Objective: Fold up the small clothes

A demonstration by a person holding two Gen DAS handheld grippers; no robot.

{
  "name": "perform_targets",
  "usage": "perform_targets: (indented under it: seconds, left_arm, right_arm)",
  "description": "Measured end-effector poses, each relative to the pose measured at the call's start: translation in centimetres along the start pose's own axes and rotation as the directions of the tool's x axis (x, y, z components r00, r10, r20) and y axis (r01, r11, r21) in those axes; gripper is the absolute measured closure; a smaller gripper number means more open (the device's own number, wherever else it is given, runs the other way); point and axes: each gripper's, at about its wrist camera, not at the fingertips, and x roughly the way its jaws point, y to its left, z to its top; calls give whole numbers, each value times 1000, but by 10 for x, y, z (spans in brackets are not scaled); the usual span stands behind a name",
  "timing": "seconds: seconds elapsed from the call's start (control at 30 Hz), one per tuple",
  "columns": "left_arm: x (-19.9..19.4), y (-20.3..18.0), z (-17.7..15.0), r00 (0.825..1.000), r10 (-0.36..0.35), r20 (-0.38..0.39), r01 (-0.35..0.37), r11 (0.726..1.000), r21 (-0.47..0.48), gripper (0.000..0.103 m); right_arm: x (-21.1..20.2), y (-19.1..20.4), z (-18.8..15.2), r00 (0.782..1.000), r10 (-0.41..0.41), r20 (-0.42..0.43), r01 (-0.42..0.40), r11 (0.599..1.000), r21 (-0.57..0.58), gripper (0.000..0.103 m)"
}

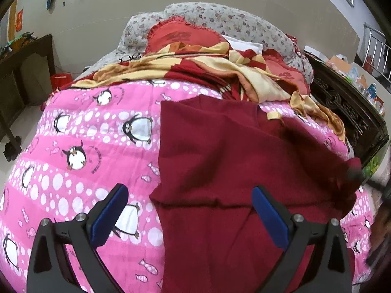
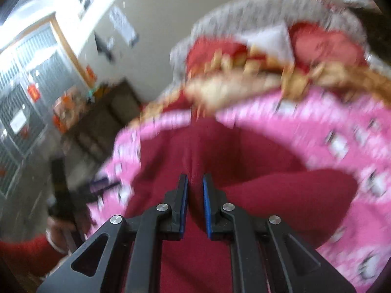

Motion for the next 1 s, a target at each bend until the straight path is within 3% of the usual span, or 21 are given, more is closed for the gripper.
perform_targets:
  seconds: [0.1,0.17,0.27,0.37,0.67,0.73,0.77,0.8,0.83,0.87,0.9,1.0]
  left_arm:
    - [4,-4,1,999,-35,-24,34,999,-16,0]
    - [7,-11,4,997,-78,-24,77,996,-34,0]
    - [13,-24,13,992,-122,-12,121,991,-61,0]
    - [32,-41,23,989,-144,-38,141,987,-71,0]
    - [83,-92,33,988,-142,-62,141,990,-14,1]
    - [88,-100,33,986,-157,-65,157,988,-4,5]
    - [90,-105,33,984,-162,-72,163,987,8,16]
    - [93,-111,33,983,-160,-90,163,986,32,42]
    - [97,-119,33,984,-134,-121,144,986,79,55]
    - [98,-125,34,984,-117,-134,133,984,117,79]
    - [96,-129,34,982,-130,-138,149,980,134,90]
    - [73,-135,44,984,-160,-81,173,968,181,91]
  right_arm:
    - [36,-4,-25,990,-58,-124,57,998,-13,80]
    - [46,-4,-37,981,-102,-166,96,995,-39,73]
    - [26,0,-44,989,-92,-117,87,995,-43,54]
    - [-5,-4,-48,995,-85,-46,84,996,-6,47]
    - [-65,-32,-83,983,-183,1,182,979,96,47]
    - [-76,-40,-90,981,-195,8,193,974,122,47]
    - [-78,-43,-92,980,-200,10,197,972,132,47]
    - [-81,-48,-95,979,-205,13,201,968,147,47]
    - [-84,-51,-97,978,-209,15,205,967,155,47]
    - [-84,-53,-97,977,-213,17,208,964,163,47]
    - [-85,-56,-97,976,-218,20,211,962,175,47]
    - [-87,-60,-92,973,-230,37,219,957,193,47]
